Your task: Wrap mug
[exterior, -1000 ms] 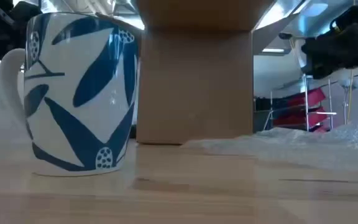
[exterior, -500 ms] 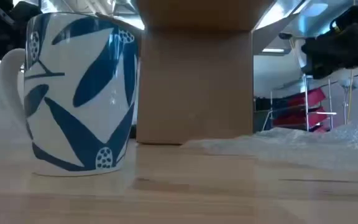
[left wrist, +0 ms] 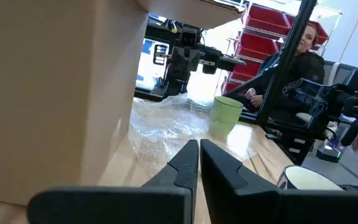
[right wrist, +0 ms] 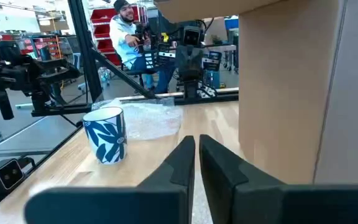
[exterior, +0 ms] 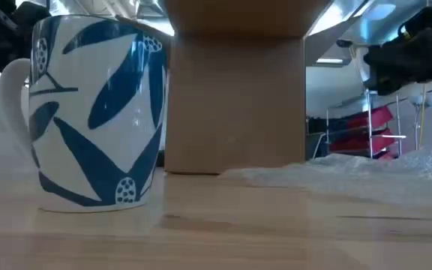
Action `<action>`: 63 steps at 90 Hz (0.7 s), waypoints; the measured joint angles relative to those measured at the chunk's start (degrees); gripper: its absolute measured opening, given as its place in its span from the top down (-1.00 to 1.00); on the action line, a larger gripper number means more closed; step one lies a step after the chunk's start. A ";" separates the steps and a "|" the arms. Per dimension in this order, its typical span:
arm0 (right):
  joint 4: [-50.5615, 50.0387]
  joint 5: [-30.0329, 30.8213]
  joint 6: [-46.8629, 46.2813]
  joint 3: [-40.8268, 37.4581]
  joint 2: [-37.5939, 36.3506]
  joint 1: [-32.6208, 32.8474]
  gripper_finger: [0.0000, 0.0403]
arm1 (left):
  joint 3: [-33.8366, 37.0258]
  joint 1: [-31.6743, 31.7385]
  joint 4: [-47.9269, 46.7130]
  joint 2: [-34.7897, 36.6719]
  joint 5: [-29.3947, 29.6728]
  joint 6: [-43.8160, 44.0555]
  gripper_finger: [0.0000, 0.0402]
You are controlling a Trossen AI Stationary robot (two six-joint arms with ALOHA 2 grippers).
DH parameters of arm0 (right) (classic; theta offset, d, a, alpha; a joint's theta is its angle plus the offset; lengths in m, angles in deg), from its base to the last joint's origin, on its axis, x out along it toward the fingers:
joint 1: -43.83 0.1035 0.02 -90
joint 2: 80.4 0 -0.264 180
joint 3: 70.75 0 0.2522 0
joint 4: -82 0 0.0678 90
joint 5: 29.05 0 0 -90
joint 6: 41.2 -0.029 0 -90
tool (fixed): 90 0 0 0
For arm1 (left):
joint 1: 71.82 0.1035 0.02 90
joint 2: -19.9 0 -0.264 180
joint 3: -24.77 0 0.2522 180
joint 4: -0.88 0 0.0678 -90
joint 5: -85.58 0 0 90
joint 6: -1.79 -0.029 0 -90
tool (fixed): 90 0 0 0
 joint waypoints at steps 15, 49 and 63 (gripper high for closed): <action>0.00 0.00 0.00 -0.01 0.00 0.00 0.95 | -0.01 -0.02 0.00 -0.01 0.00 0.00 1.00; 0.07 0.75 0.02 -0.02 -0.01 0.00 0.95 | -0.01 -0.02 0.00 -0.02 -0.01 0.00 1.00; 0.07 0.92 0.02 0.00 0.00 0.00 0.95 | -0.02 -0.02 0.02 -0.02 0.12 -0.05 1.00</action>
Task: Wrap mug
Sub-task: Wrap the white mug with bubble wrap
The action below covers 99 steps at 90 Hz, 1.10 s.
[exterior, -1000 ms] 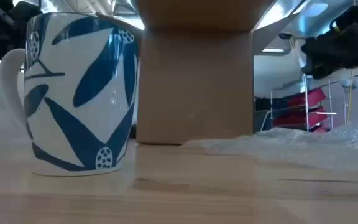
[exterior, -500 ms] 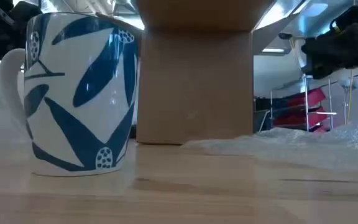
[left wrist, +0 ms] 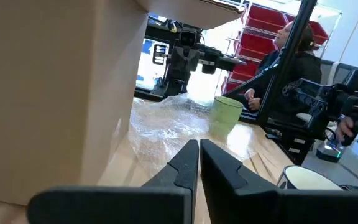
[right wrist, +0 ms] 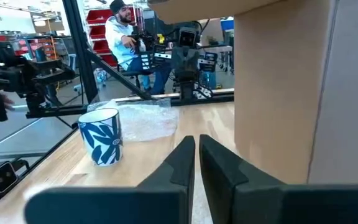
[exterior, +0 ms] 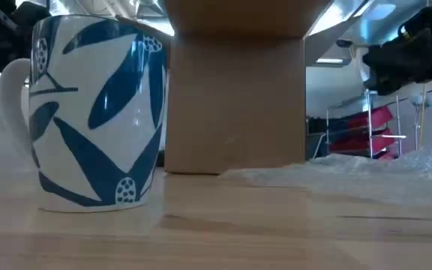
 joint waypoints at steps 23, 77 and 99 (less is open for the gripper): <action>0.63 0.71 -1.61 0.00 -0.01 0.02 0.95 | 0.04 0.35 5.80 0.07 10.42 2.36 1.00; 5.36 -1.04 -18.46 0.00 0.00 0.02 0.95 | -17.65 -4.24 -8.30 -16.83 9.08 0.86 1.00; 5.35 -3.49 -18.53 0.00 0.00 0.02 0.95 | -39.18 -11.84 -29.16 -38.60 9.26 3.13 1.00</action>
